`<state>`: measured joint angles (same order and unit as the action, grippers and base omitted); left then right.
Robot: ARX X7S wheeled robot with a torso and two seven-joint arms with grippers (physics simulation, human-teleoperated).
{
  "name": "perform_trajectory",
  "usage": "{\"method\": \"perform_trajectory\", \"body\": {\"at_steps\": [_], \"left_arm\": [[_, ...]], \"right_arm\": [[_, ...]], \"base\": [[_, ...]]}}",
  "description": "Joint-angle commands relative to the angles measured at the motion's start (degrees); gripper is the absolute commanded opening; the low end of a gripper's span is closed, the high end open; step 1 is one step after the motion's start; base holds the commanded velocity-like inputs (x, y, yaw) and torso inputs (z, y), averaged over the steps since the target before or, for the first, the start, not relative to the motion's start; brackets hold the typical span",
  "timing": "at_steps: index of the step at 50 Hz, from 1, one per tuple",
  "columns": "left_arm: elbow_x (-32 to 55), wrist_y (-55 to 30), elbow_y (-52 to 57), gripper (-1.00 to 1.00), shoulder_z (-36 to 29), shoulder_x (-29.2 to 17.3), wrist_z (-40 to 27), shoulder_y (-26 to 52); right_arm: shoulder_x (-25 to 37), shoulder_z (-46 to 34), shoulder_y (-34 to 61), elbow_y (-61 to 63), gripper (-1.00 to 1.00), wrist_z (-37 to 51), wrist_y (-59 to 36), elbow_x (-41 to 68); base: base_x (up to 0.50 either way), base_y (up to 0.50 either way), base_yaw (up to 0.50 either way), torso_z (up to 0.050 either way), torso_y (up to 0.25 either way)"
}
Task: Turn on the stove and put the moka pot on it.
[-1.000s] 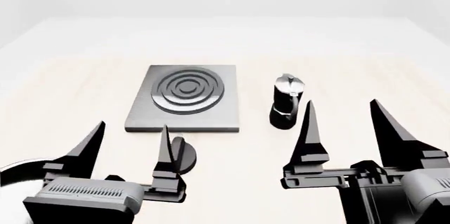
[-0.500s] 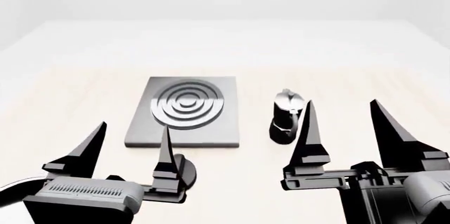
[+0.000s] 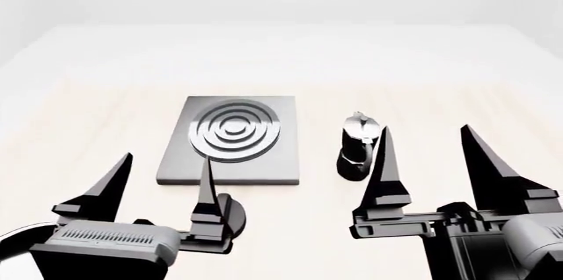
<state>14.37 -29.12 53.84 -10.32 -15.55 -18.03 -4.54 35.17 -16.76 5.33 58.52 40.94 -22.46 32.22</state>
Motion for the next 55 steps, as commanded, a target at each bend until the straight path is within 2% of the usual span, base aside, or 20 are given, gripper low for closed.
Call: {"method": "perform_trajectory", "body": {"at_steps": [1, 51, 55], "left_arm": [[-1.5, 0.8, -0.4, 1.00, 0.9, 0.6, 0.4, 0.2], [0.1, 1.3, -1.5, 1.00, -0.5, -1.1, -0.3, 0.6], [0.3, 0.2, -2.5, 1.00, -1.8, -1.2, 0.1, 1.5]], "right_arm": [[-0.5, 0.0, 0.6, -0.5, 1.00, -1.2, 0.7, -1.3], [2.1, -2.7, 2.2, -0.5, 1.00, 1.7, 2.3, -0.3], [2.4, -2.8, 2.3, -0.4, 1.00, 2.1, 2.4, -0.2]], "base": [[0.00, 0.00, 0.00, 0.037, -0.205], [0.00, 0.00, 0.00, 0.035, -0.213], [0.00, 0.00, 0.00, 0.007, -0.032]]}}
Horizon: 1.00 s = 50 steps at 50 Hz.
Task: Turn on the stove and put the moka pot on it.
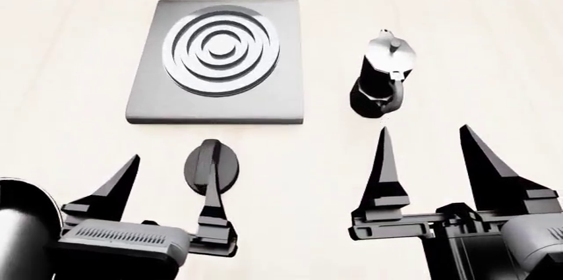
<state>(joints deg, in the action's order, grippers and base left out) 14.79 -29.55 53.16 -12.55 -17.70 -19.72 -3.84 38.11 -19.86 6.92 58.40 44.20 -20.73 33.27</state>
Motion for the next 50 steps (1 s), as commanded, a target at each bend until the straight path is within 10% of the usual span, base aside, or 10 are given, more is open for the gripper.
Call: {"method": "perform_trajectory", "body": {"at_steps": [1, 50], "left_arm": [[0.1, 0.4, -2.1, 1.00, 0.2, 0.9, 2.0, 0.8], [2.3, -1.4, -20.8, 1.00, -2.3, 4.6, 1.5, 9.6]], "right_arm": [[-0.5, 0.2, 0.6, -0.5, 1.00, -1.4, 0.9, -1.3], [4.7, -2.0, 3.3, 1.2, 1.00, 3.9, 3.3, 2.0]], "base": [[0.00, 0.00, 0.00, 0.000, 0.000], [0.00, 0.00, 0.00, 0.000, 0.000]]}}
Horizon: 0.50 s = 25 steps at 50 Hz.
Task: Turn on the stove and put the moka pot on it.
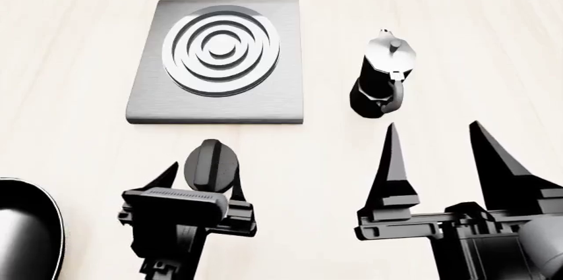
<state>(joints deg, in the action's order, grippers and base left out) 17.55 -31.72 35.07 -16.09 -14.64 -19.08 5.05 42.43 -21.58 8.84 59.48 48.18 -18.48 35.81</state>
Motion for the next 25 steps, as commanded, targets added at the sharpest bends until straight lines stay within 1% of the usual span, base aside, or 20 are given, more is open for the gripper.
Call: {"method": "perform_trajectory", "body": {"at_steps": [1, 25], "left_arm": [[-0.5, 0.8, -2.7, 1.00, 1.2, 1.5, 0.8, 0.7], [-0.6, 1.2, -5.4, 1.00, -0.5, 1.6, 0.5, 1.7]], "right_arm": [[0.6, -0.5, 1.4, 0.0, 1.00, 0.1, 1.2, -0.5], [2.6, -3.2, 3.0, -0.7, 1.00, 2.1, 3.1, 0.1]], "base": [[0.00, 0.00, 0.00, 0.000, 0.000], [0.00, 0.00, 0.00, 0.000, 0.000]]}}
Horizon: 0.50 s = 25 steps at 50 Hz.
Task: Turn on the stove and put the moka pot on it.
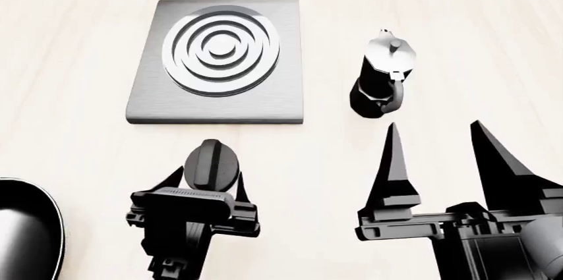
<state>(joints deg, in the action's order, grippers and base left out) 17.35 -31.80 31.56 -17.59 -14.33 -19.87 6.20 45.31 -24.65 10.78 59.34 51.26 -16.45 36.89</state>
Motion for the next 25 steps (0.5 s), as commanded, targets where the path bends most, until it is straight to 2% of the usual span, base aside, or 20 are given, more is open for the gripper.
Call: {"method": "perform_trajectory", "body": {"at_steps": [1, 25], "left_arm": [[-0.5, 1.4, -2.1, 1.00, 1.0, 1.3, 1.3, 0.6], [-0.5, 3.0, -4.6, 1.00, -0.1, 1.3, 1.1, 0.6]], "right_arm": [[-0.2, -0.2, 1.1, -0.6, 1.00, -1.0, 1.2, -0.9], [1.1, -1.5, 1.9, -0.4, 1.00, 0.6, 2.0, -0.7]], "base": [[0.00, 0.00, 0.00, 0.000, 0.000], [0.00, 0.00, 0.00, 0.000, 0.000]]}}
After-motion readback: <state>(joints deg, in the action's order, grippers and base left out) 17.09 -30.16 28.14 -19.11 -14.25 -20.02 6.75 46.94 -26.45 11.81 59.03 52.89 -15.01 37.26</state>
